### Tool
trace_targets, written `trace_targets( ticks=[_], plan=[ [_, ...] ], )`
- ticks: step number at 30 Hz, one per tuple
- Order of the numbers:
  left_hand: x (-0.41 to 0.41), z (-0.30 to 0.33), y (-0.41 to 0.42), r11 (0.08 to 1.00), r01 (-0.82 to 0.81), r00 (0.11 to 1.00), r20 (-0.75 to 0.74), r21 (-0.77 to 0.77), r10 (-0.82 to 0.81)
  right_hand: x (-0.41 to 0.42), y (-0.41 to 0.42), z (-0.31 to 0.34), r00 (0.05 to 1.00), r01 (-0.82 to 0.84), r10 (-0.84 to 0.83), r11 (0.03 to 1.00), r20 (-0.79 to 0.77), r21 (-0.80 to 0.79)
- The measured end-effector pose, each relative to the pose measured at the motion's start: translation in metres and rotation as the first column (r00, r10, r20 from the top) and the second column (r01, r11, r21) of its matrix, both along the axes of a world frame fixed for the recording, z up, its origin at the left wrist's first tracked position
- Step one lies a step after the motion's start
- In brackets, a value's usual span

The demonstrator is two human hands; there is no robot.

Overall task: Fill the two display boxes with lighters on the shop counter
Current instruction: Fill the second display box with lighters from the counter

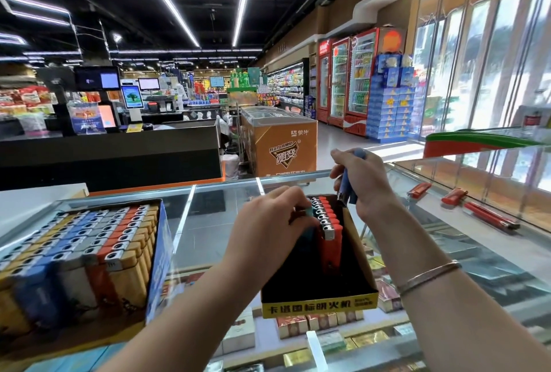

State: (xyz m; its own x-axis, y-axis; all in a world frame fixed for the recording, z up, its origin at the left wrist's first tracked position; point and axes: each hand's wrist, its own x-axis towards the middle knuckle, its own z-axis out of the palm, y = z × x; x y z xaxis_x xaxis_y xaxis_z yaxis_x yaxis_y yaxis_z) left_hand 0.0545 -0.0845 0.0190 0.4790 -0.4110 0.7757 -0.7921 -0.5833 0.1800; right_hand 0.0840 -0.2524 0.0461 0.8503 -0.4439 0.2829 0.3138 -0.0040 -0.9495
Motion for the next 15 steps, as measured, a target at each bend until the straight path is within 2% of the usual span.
trace_targets(
  ticks=[6,12,15],
  plan=[
    [-0.0015,-0.0055,-0.0024,0.999,-0.026,0.999,-0.022,0.037,0.027,-0.001,0.0004,-0.0001,1.0,-0.002,0.002,1.0,-0.001,0.002],
    [-0.0026,-0.0078,-0.0027,0.982,-0.102,0.993,0.068,0.161,0.092,-0.0017,0.0002,-0.0006,1.0,0.002,-0.002,1.0,-0.006,0.005],
    [0.001,-0.0074,0.0022,0.981,-0.115,0.993,0.039,0.156,0.11,-0.002,-0.0002,-0.0004,1.0,0.004,-0.004,1.0,-0.003,0.007]
  ],
)
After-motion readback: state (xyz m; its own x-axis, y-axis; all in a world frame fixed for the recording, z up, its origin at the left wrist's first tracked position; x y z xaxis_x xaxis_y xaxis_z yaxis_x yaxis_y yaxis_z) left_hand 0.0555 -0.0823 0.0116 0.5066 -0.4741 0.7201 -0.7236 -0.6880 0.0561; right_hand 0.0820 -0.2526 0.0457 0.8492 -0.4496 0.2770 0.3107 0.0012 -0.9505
